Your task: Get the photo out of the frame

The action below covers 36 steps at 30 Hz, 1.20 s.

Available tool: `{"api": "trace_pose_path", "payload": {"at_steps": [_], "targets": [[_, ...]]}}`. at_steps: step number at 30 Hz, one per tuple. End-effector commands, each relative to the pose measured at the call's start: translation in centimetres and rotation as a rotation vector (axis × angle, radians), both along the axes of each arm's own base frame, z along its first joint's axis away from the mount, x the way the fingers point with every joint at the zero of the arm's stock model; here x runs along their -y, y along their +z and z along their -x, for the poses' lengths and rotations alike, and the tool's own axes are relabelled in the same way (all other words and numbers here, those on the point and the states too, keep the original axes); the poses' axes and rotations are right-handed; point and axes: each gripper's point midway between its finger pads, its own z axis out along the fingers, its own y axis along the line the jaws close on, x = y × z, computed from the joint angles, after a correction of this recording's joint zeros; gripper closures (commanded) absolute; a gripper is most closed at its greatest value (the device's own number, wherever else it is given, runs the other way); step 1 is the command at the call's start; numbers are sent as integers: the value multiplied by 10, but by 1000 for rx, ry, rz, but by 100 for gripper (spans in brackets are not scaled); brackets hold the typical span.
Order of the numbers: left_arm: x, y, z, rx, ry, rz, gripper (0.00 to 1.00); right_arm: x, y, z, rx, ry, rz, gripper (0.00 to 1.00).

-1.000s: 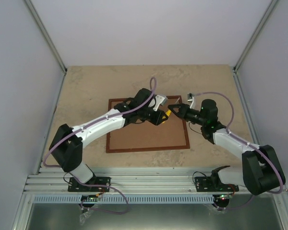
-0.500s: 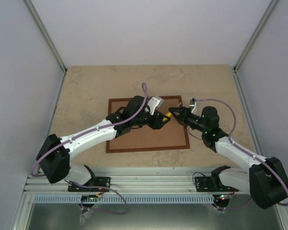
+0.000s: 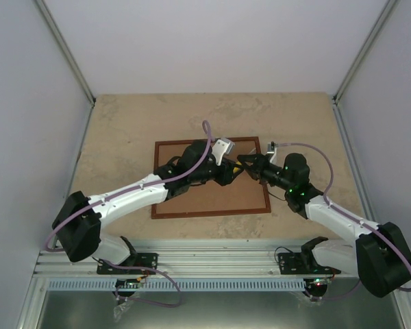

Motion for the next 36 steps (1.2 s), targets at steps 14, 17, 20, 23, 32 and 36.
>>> {"api": "trace_pose_path", "payload": {"at_steps": [14,17,20,23,32,36], "targets": [[1,-4,-4,-22,46,47,75,0,19,1,42,-13,-51,100],[1,-3,-4,-19,45,48,86,-1,18,1,40,-9,-51,99],[0,-2,-5,-11,53,45,97,-1,17,1,41,-5,-47,100],[-3,-1,-8,5,69,26,100,-2,20,-2,67,0,-21,99],[-17,-1,-25,77,151,-87,100,7,24,-34,185,90,189,77],[-27,-12,-39,94,212,-185,100,15,21,-51,235,152,281,60]]}}
